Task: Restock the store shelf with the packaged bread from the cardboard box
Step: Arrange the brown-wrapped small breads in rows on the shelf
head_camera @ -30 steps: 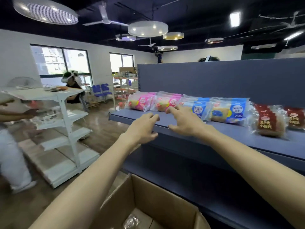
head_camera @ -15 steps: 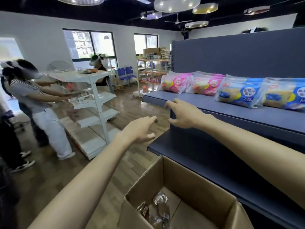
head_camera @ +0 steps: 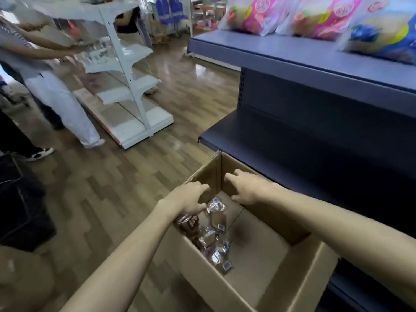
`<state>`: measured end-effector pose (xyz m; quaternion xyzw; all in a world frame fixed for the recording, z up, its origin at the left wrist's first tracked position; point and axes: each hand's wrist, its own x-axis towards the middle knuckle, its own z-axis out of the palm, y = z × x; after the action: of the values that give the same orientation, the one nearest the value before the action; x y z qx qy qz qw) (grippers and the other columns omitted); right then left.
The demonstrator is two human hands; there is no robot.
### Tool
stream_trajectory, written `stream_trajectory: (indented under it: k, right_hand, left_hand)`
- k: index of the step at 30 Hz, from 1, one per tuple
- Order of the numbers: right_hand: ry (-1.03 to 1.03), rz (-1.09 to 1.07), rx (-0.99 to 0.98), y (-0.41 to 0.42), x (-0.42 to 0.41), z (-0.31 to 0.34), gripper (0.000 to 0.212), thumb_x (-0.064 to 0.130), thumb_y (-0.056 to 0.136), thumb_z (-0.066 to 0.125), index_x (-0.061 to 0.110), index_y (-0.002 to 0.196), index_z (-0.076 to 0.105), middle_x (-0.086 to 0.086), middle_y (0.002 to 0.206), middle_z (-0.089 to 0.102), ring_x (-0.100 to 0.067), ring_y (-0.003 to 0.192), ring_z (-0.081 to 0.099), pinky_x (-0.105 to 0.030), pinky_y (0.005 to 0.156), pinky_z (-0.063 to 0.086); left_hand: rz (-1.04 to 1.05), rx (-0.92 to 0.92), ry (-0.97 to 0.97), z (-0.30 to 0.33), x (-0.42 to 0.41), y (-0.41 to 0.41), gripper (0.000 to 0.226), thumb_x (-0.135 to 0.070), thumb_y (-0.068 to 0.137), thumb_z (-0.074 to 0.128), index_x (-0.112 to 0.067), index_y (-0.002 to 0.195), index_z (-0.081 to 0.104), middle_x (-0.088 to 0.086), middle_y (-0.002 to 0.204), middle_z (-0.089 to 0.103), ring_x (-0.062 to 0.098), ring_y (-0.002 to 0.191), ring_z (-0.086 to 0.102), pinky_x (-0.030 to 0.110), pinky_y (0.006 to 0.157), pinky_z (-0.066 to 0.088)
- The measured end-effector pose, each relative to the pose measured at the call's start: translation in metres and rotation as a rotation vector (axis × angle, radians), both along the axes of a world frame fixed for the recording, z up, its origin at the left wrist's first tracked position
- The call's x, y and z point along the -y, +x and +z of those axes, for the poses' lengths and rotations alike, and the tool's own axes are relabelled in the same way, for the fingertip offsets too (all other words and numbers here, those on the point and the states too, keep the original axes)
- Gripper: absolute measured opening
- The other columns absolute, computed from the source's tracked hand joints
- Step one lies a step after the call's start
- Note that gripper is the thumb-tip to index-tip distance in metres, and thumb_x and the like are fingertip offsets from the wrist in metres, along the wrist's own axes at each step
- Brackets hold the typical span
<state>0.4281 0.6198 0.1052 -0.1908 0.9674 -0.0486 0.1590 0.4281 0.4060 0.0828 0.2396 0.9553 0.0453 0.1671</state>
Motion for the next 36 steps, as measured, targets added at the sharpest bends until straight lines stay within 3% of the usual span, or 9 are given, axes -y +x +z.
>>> stream_trajectory:
  k: [4,12,17,23,30,36]
  right_hand:
    - [-0.064,-0.077,0.133,0.0,-0.02,-0.039,0.056,0.039,0.09,0.064,0.021,0.139,0.041,-0.008,0.125,0.047,-0.029,0.105,0.058,-0.036,0.085,0.049]
    - [-0.101,-0.242,0.285,0.009,-0.062,-0.105,0.059,0.034,0.089,0.067,0.019,0.139,0.039,-0.012,0.128,0.045,-0.031,0.111,0.055,-0.038,0.093,0.047]
    - [-0.167,-0.293,0.316,0.005,-0.06,-0.127,0.065,0.032,0.091,0.067,0.022,0.146,0.034,-0.009,0.137,0.041,-0.03,0.116,0.053,-0.036,0.089,0.045]
    - [-0.228,-0.322,0.35,0.004,-0.054,-0.151,0.06,0.029,0.091,0.064,0.02,0.144,0.037,-0.01,0.134,0.042,-0.031,0.113,0.053,-0.037,0.087,0.048]
    - [-0.297,-0.387,0.424,0.015,-0.052,-0.176,0.06,0.022,0.088,0.06,0.018,0.144,0.038,-0.012,0.139,0.044,-0.032,0.124,0.049,-0.038,0.1,0.046]
    - [-0.289,-0.391,0.465,0.016,-0.054,-0.187,0.058,0.026,0.088,0.062,0.018,0.142,0.04,-0.014,0.133,0.048,-0.034,0.117,0.053,-0.044,0.098,0.047]
  left_hand:
    - [0.016,0.135,-0.05,-0.043,-0.016,0.009,0.039,-0.034,0.087,0.061,-0.013,0.119,0.054,0.009,0.114,0.054,0.031,0.109,0.058,0.039,0.087,0.048]
    - [-0.193,0.063,-0.492,-0.092,-0.018,-0.005,0.054,-0.015,0.091,0.055,-0.02,0.143,0.04,0.008,0.133,0.044,0.028,0.123,0.043,0.036,0.096,0.042]
    - [-0.328,0.032,-0.632,-0.121,-0.029,-0.014,0.059,-0.017,0.091,0.058,-0.019,0.145,0.035,0.007,0.14,0.041,0.026,0.127,0.039,0.034,0.1,0.036]
    - [-0.543,-0.016,-0.838,-0.145,-0.03,-0.019,0.062,-0.028,0.098,0.052,-0.013,0.151,0.025,0.007,0.151,0.034,0.025,0.136,0.033,0.035,0.109,0.028]
    - [-0.724,-0.076,-1.009,-0.159,-0.025,-0.024,0.052,-0.031,0.102,0.044,-0.014,0.149,0.031,0.005,0.148,0.037,0.025,0.131,0.036,0.036,0.106,0.028]
    - [-0.761,-0.112,-1.076,-0.169,-0.026,-0.024,0.048,-0.026,0.104,0.039,-0.012,0.149,0.031,0.005,0.143,0.04,0.024,0.129,0.038,0.033,0.102,0.032]
